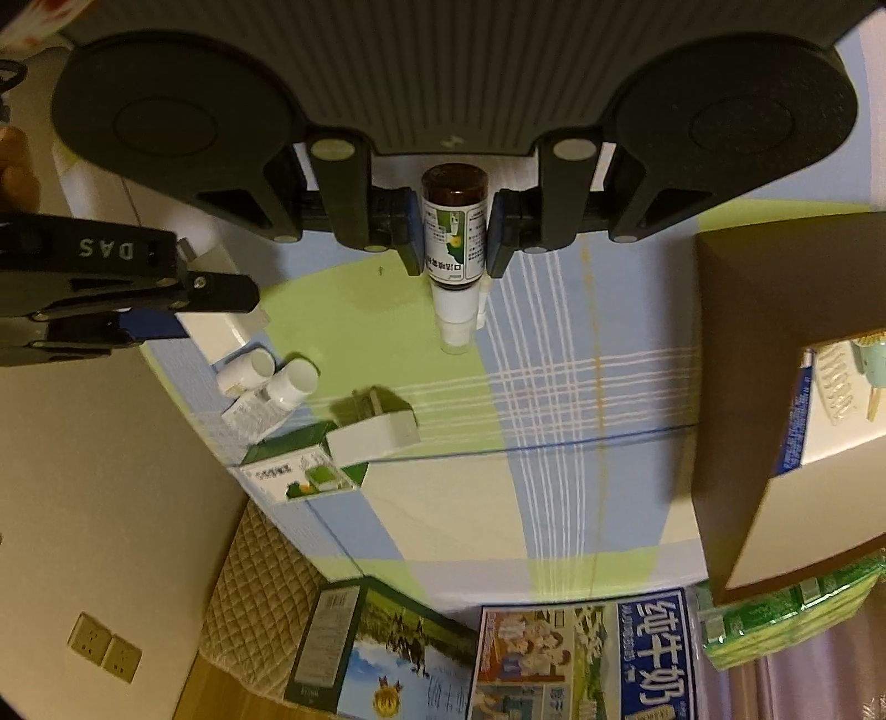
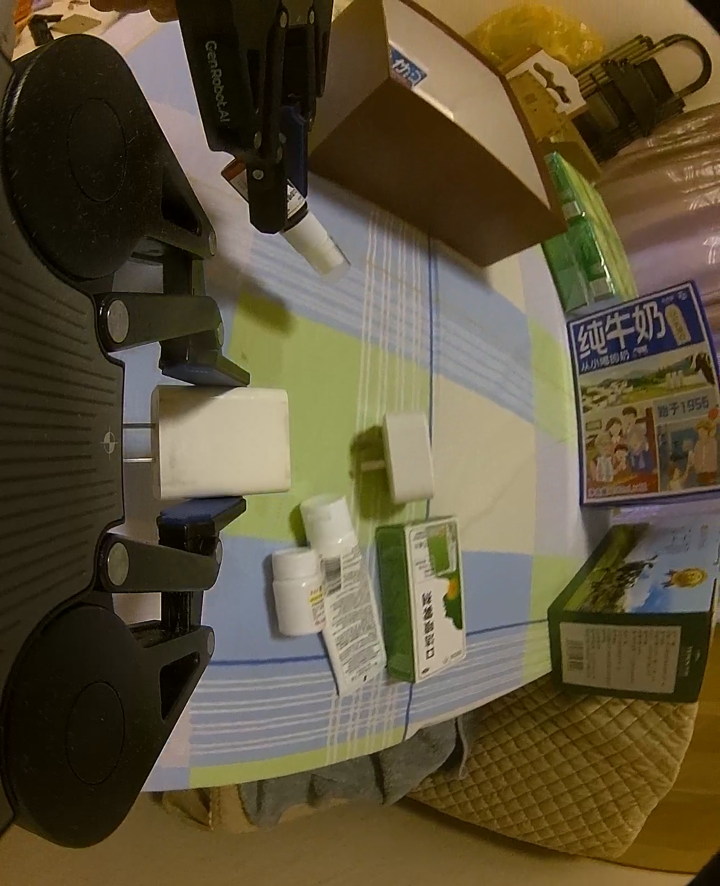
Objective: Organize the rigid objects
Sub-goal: 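Lift and carry the spray bottle and white charger over the brown box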
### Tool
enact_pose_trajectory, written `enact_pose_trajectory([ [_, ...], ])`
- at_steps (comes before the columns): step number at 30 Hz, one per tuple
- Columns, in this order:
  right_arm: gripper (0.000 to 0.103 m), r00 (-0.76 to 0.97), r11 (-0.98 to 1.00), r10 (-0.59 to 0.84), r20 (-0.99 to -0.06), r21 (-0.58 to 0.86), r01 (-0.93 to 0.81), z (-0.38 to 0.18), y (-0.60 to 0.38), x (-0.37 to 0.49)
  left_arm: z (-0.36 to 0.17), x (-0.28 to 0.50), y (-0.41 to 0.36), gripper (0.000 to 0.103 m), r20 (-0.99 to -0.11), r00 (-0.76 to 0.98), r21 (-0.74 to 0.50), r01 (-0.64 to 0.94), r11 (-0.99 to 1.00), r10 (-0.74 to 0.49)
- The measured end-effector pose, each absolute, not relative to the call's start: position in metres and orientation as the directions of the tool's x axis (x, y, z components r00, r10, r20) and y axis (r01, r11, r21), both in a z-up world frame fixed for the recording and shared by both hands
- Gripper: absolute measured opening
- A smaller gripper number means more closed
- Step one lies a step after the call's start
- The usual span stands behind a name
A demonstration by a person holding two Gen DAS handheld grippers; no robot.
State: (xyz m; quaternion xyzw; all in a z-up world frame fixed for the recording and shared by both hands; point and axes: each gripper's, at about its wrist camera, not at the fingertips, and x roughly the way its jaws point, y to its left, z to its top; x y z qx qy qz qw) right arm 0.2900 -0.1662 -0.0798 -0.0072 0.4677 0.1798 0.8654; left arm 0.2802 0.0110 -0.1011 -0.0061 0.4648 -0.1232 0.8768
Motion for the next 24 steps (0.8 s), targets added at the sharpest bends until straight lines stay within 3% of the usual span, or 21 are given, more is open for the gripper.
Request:
enact_pose_trajectory([
  [24,0.038,0.543,0.91,0.368,-0.755,0.172,-0.378,-0.039,-0.12,0.283,-0.038,0.263,0.056,0.019,-0.712,0.659,-0.151,0.194,0.969,-0.243],
])
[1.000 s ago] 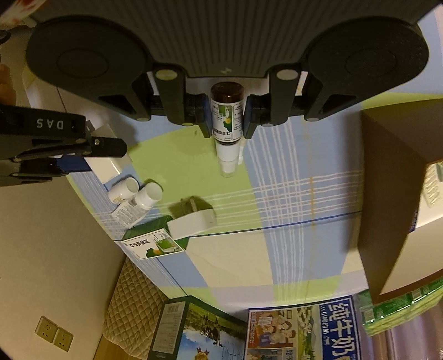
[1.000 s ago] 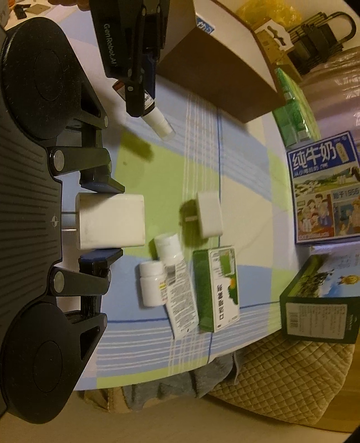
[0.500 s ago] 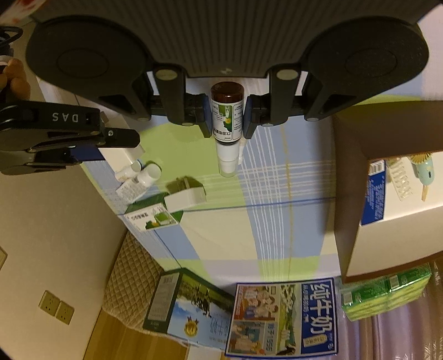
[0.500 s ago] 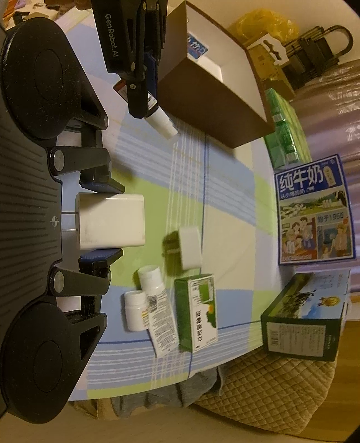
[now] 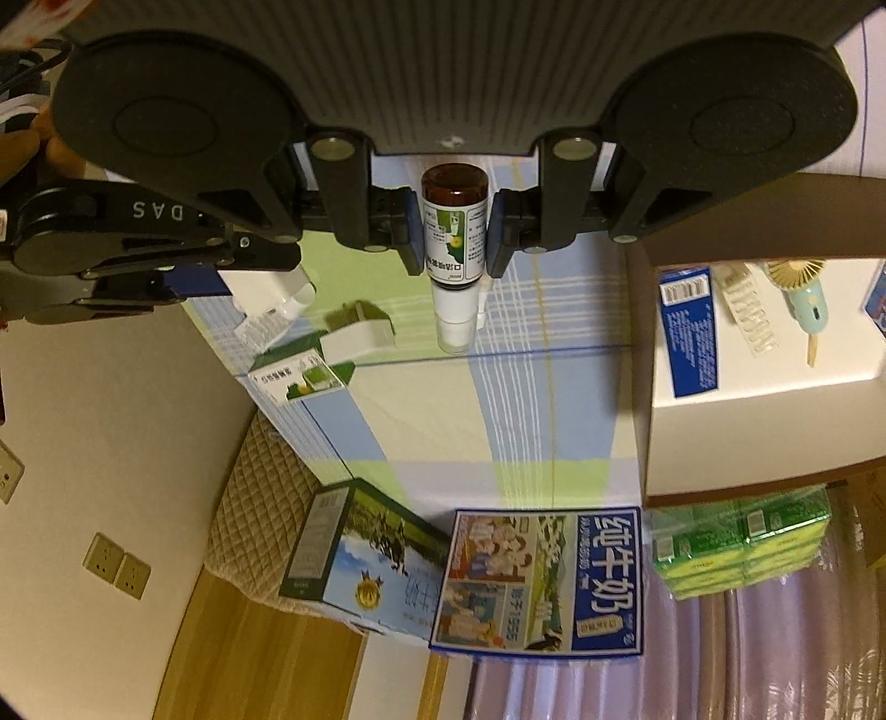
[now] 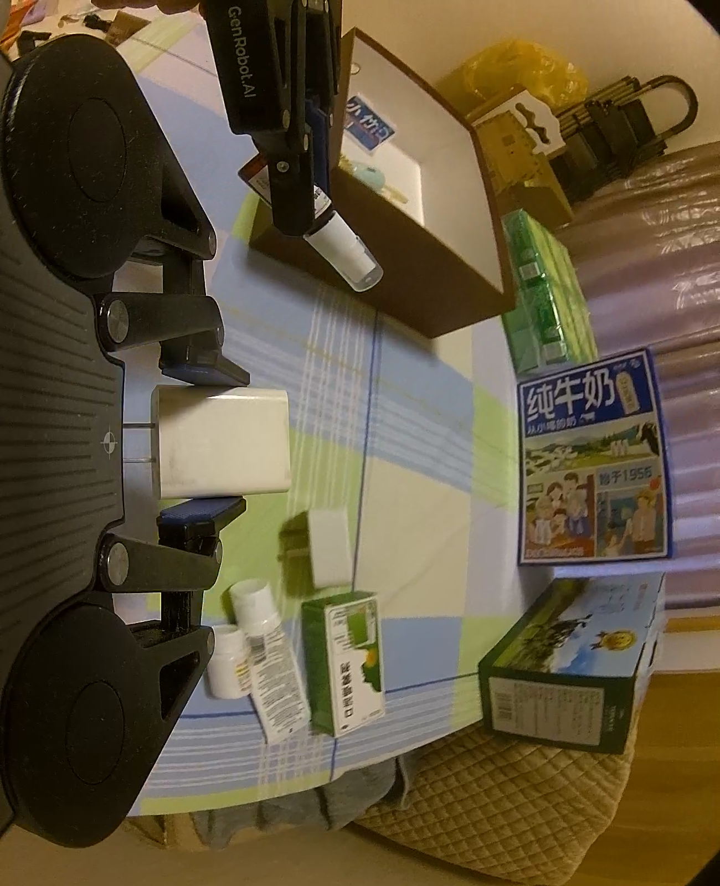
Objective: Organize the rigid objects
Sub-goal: 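Lift and carry the spray bottle and white charger over the brown box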
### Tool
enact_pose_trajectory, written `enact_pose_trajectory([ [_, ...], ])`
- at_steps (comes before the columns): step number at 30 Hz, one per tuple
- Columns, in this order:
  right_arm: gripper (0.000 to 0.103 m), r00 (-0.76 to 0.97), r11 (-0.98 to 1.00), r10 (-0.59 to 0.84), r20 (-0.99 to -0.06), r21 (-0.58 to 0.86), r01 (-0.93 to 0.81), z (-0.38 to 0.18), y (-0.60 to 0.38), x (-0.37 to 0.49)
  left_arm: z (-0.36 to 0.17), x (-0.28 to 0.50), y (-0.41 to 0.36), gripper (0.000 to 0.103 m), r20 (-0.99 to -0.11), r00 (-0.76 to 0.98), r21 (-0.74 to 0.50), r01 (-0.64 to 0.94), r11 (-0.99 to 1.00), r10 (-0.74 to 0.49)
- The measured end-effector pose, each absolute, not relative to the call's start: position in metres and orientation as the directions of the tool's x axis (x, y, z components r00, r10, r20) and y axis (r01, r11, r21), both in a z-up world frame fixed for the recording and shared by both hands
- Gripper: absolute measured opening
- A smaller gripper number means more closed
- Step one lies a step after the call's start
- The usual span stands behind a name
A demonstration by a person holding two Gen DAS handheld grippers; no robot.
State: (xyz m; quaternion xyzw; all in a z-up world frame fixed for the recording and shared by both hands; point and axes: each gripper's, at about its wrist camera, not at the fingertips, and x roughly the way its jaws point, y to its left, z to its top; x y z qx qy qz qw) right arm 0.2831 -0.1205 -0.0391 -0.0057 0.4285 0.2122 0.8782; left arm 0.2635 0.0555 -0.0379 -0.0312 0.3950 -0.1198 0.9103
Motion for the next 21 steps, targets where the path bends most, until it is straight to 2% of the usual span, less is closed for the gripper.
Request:
enact_pose_trajectory([
  [21,0.038,0.534,0.831,0.505,-0.678,0.213,-0.515,0.001,-0.023,0.289,0.003,0.255,0.138,0.019,-0.644,0.746,-0.142,0.099,0.985,-0.168],
])
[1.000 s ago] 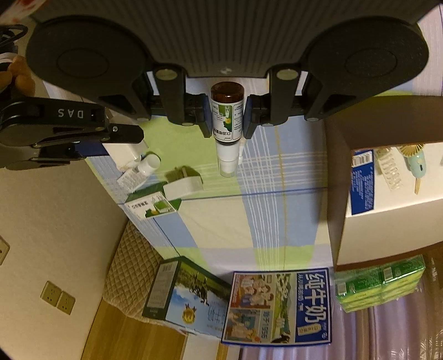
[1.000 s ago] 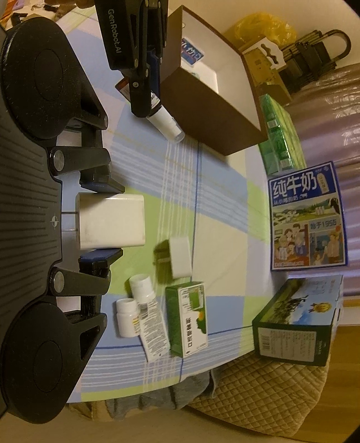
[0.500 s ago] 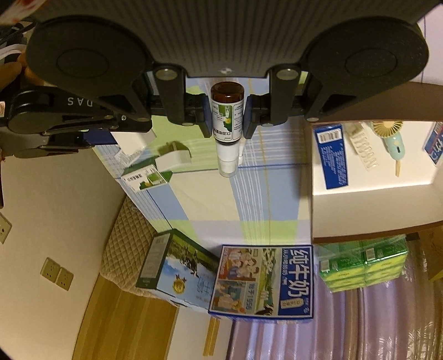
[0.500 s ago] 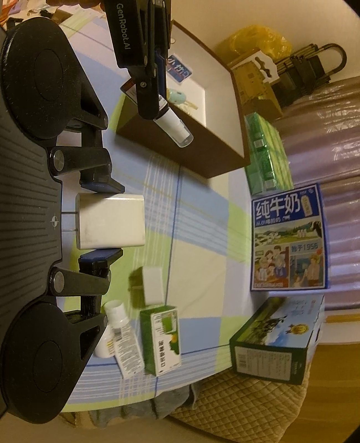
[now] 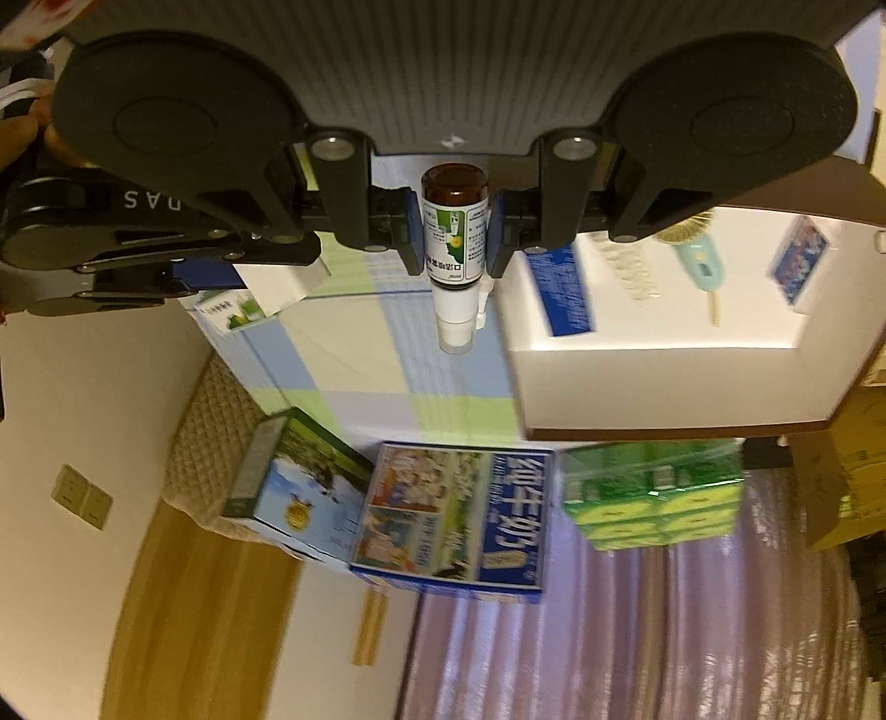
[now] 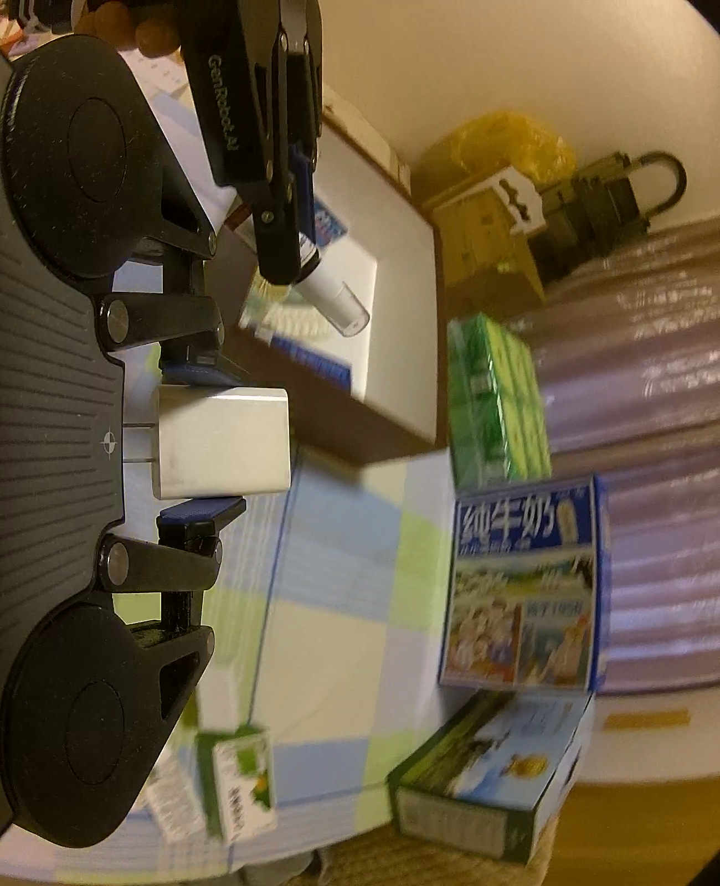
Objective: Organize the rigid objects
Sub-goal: 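Lift and carry the spray bottle and white charger over the brown box, then lower the spray bottle and charger into the box and open both tools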
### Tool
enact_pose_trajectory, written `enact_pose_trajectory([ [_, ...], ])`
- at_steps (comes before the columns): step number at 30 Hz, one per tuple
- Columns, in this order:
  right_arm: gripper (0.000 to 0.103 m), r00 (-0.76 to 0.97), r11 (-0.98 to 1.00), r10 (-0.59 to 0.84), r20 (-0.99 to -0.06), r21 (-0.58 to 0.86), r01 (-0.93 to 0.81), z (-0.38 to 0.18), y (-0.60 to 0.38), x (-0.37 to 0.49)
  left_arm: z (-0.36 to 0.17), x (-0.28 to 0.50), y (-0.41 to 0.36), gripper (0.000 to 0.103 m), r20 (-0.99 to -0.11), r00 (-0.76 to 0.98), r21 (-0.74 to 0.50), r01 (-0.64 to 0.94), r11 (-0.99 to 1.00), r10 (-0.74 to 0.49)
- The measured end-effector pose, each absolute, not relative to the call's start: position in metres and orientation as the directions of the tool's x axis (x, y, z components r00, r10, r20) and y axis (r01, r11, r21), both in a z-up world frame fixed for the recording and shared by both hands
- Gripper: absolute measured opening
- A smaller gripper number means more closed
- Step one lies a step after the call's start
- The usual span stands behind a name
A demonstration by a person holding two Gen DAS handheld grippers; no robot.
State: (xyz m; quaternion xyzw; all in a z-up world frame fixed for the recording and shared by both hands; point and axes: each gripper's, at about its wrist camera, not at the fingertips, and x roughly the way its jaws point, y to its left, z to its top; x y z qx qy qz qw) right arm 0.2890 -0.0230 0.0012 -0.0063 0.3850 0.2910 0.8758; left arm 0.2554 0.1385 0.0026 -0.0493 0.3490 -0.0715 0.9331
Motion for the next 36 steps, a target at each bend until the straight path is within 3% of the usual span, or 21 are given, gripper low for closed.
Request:
enact_pose_trajectory([
  [18,0.038,0.437,0.744,0.59,-0.679,0.247,-0.621,-0.012,0.131,0.32,0.0,0.267,0.275,0.019,-0.663,0.748,-0.091,-0.047,0.995,-0.025],
  [36,0.038,0.33,0.785,0.5,-0.8,0.259,-0.563,-0.081,0.226,0.364,-0.059,0.32,0.355,0.019,-0.778,0.628,-0.101,-0.071,0.992,-0.034],
])
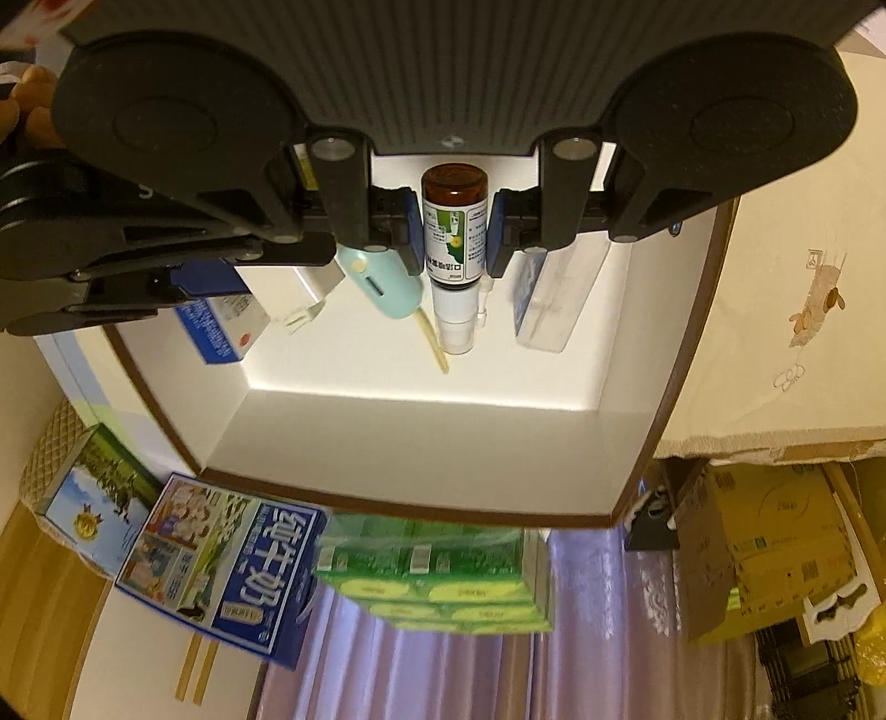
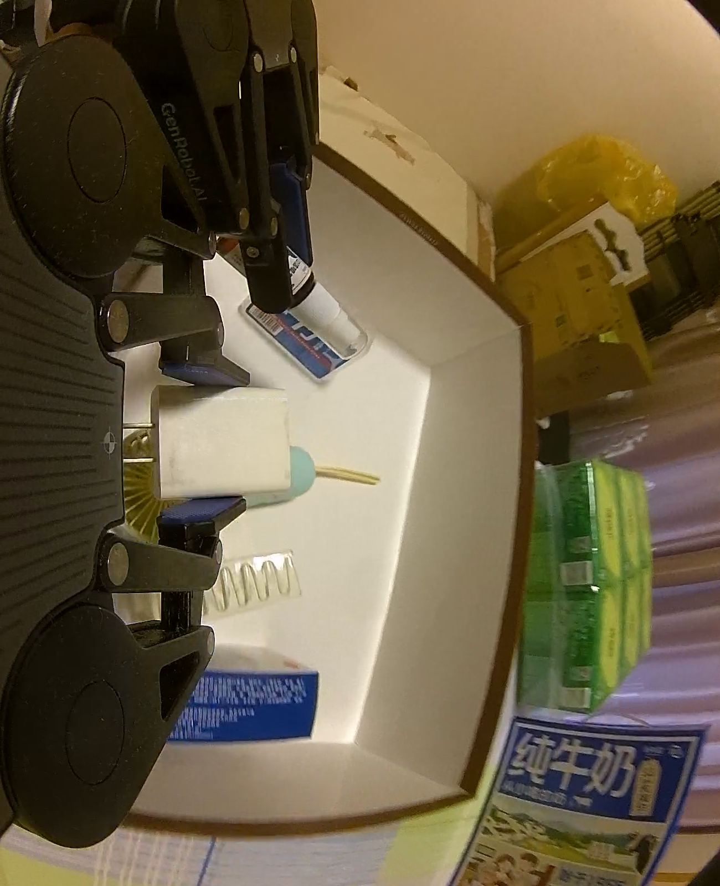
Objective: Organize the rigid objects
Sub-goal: 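Lower the spray bottle and charger into the box and open both tools, then withdraw both tools from the box back over the remaining items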
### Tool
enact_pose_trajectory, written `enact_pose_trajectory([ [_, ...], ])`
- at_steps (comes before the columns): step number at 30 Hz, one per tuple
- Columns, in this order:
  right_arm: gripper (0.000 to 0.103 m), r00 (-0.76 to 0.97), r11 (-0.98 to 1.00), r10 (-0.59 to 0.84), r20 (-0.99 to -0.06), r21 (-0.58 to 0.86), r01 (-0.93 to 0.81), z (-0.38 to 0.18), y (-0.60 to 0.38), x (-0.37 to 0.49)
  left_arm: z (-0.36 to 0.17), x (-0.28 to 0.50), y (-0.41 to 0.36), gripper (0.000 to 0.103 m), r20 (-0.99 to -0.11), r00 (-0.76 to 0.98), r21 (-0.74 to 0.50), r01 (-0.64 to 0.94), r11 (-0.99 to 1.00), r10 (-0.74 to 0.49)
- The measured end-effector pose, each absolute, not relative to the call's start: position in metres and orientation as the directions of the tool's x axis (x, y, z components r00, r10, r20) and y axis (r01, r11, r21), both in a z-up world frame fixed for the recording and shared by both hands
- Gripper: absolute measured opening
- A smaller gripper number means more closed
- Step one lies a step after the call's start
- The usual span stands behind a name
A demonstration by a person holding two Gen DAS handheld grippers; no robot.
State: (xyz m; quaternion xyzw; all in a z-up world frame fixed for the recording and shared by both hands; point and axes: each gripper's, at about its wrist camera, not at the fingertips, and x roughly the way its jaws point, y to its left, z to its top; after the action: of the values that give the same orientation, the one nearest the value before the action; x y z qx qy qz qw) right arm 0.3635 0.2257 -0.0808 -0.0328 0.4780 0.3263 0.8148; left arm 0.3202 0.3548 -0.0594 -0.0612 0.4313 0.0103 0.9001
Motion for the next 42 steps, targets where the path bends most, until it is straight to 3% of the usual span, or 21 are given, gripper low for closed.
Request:
enact_pose_trajectory([
  [14,0.038,0.266,0.781,0.499,-0.825,0.295,-0.551,-0.097,0.251,0.377,-0.08,0.339,0.38,0.019,-0.821,0.571,-0.08,-0.08,0.994,-0.02],
  [21,0.039,0.241,0.747,0.559,-0.793,0.357,-0.561,-0.095,0.258,0.376,-0.07,0.336,0.387,0.022,-0.819,0.573,-0.082,-0.105,0.991,-0.007],
  [42,0.048,0.303,0.769,0.551,-0.778,0.332,-0.547,-0.071,0.217,0.358,-0.057,0.321,0.367,0.028,-0.826,0.563,-0.093,-0.096,0.991,-0.023],
])
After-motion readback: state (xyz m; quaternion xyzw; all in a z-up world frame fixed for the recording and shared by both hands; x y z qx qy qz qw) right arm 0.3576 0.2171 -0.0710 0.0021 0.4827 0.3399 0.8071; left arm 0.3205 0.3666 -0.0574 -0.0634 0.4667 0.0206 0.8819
